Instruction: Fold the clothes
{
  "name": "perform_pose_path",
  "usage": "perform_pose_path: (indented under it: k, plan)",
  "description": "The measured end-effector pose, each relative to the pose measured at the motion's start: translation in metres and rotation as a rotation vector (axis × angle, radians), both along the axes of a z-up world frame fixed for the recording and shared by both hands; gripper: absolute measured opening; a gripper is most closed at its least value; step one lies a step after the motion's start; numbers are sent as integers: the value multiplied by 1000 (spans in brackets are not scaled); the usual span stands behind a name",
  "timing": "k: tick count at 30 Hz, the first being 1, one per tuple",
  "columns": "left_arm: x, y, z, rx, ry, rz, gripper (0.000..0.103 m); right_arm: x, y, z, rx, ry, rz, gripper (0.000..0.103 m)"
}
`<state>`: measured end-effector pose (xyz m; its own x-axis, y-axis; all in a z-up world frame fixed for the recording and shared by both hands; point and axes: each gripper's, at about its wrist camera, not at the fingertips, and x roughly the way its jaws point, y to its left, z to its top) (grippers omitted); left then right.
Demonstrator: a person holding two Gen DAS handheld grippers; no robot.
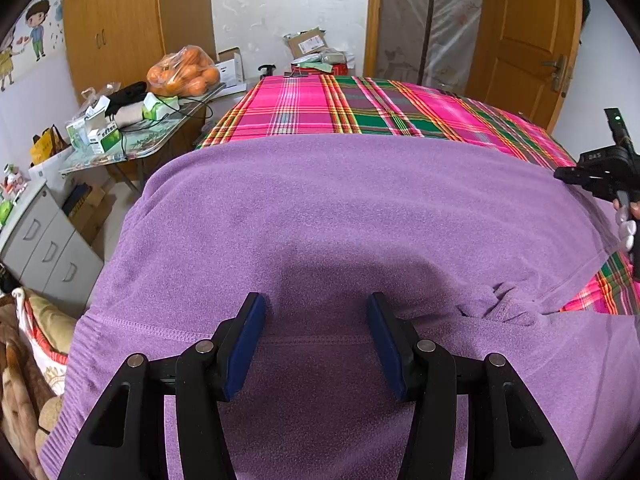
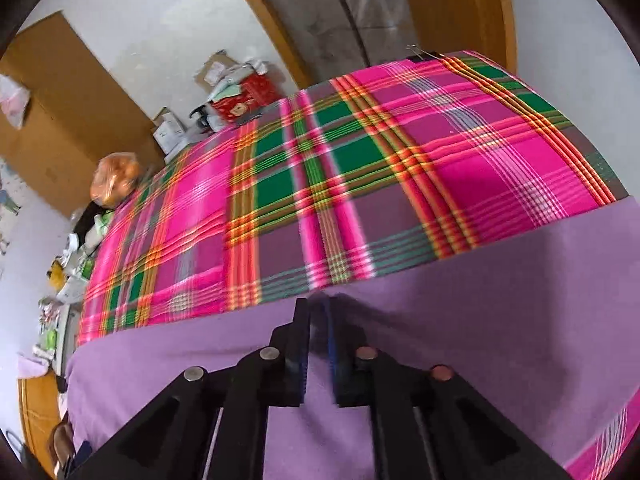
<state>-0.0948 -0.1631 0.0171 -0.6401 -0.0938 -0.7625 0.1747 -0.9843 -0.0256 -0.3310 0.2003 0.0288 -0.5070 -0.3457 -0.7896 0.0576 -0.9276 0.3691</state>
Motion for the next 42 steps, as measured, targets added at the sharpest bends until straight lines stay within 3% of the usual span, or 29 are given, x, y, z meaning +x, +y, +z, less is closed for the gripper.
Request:
perform_pose_path:
  k: [3,7,9,12,14,16,19,24,27,28,31,32,34,42]
  plan:
    - [0,0,0,2,1,0,55,28,-15,2,3,9,98,12]
    - [1,0,0,12,4,0,56,82,-2,-8,88,-41,182,8]
    - [1,0,1,14,5,0,56,102,15,-8,94,-29,181,8]
    - [1,0,1,16,5,0,56,129,54,3,186,2,104,10]
    - [1,0,1,18,6,1,56,152,83,19,194,26,50,13]
    - [1,-1,1,24,8,1,56,194,107,39,138,102,48,15]
    - [1,-2,1,30,10,1,56,258,130,43,88,195,46,22]
    - [1,-3,1,31,10,1,56,304,144,2,15,162,23,22]
    - [2,-3,1,39,13,1,56,305,169,-13,32,138,-58,21]
    - [2,-5,1,46,16,1,56,298,193,-18,8,133,-118,9]
    - [2,-7,1,60,20,2,56,300,255,-22,-37,108,-356,1]
    - [2,-7,2,60,20,2,56,303,260,-20,-11,114,-391,9]
    - [3,-7,2,59,20,2,56,308,267,-15,41,125,-456,13]
    - [3,-6,1,61,21,3,56,282,195,-16,-65,121,-197,18]
